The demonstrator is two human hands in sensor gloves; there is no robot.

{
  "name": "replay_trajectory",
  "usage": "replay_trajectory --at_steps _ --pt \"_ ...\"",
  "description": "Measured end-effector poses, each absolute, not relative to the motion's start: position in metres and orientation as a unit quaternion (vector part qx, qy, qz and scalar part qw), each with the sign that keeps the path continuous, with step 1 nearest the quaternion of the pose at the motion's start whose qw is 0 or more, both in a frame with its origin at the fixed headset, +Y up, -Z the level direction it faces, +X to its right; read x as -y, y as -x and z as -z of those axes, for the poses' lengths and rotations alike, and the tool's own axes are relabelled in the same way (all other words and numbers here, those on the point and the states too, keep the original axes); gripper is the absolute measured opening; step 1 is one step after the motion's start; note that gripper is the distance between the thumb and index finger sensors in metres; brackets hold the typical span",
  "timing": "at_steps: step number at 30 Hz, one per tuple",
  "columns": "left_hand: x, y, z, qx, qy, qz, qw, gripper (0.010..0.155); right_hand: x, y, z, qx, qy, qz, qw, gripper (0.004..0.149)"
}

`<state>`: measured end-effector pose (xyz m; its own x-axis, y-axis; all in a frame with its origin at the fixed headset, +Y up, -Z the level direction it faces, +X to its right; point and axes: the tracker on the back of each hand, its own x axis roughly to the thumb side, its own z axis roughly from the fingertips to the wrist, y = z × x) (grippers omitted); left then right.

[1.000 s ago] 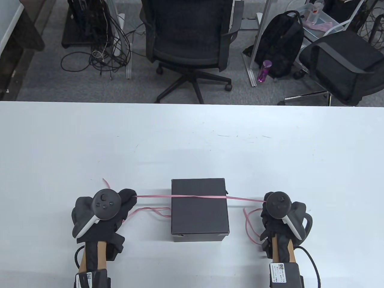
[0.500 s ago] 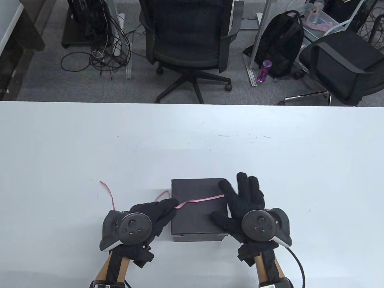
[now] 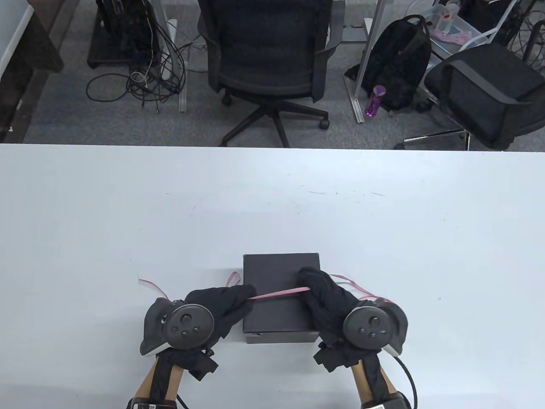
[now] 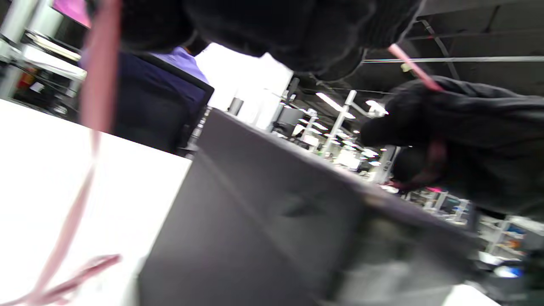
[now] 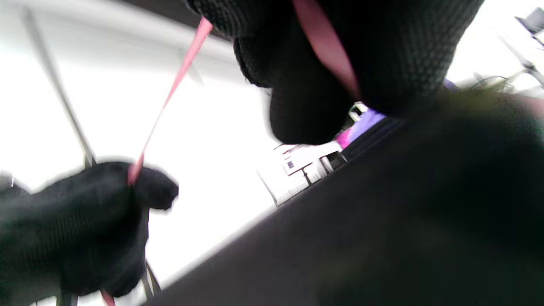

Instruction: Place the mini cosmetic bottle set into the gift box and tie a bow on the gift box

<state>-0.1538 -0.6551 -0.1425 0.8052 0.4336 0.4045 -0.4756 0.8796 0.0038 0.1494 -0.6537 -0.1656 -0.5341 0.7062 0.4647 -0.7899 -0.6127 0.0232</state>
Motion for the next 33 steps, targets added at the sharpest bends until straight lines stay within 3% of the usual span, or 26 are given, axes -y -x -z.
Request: replay_trajectory --at_steps 2,5,10,14,19,24,29,31,33 --pt "0.657 0.167 0.148 0.166 -0.069 -0.234 0.955 0.043 0.659 -0.168 0.173 0.077 -0.18 -0.85 0.489 0.042" --pt "0.658 0.183 0.151 0.122 -0.089 -0.218 0.964 0.043 0.664 -0.185 0.179 0.086 -0.149 -0.854 0.49 0.042" --pt "0.654 0.207 0.151 0.062 -0.104 -0.161 0.979 0.043 0.671 -0.201 0.185 0.108 -0.108 -0.913 0.378 0.043" --pt "0.66 0.213 0.157 0.014 -0.009 -0.062 0.998 0.042 0.68 -0.213 0.189 0.122 -0.05 -0.954 0.271 0.043" --pt "0.69 0.221 0.173 -0.066 0.143 -0.007 0.987 0.042 0.696 -0.233 0.193 0.114 0.004 -0.963 0.243 0.044" --pt "0.729 0.226 0.183 -0.134 0.22 0.084 0.963 0.042 0.709 -0.235 0.198 0.085 0.019 -0.971 0.224 0.046" --pt "0.769 0.217 0.188 -0.146 0.288 0.18 0.929 0.043 0.72 -0.224 0.202 0.033 -0.002 -0.979 0.199 0.042" --pt "0.766 0.214 0.189 -0.13 0.286 0.166 0.935 0.045 0.722 -0.219 0.203 0.016 -0.013 -0.981 0.195 0.044" --pt "0.759 0.211 0.187 -0.088 0.272 0.133 0.949 0.059 0.723 -0.215 0.204 -0.001 -0.023 -0.984 0.175 0.048"
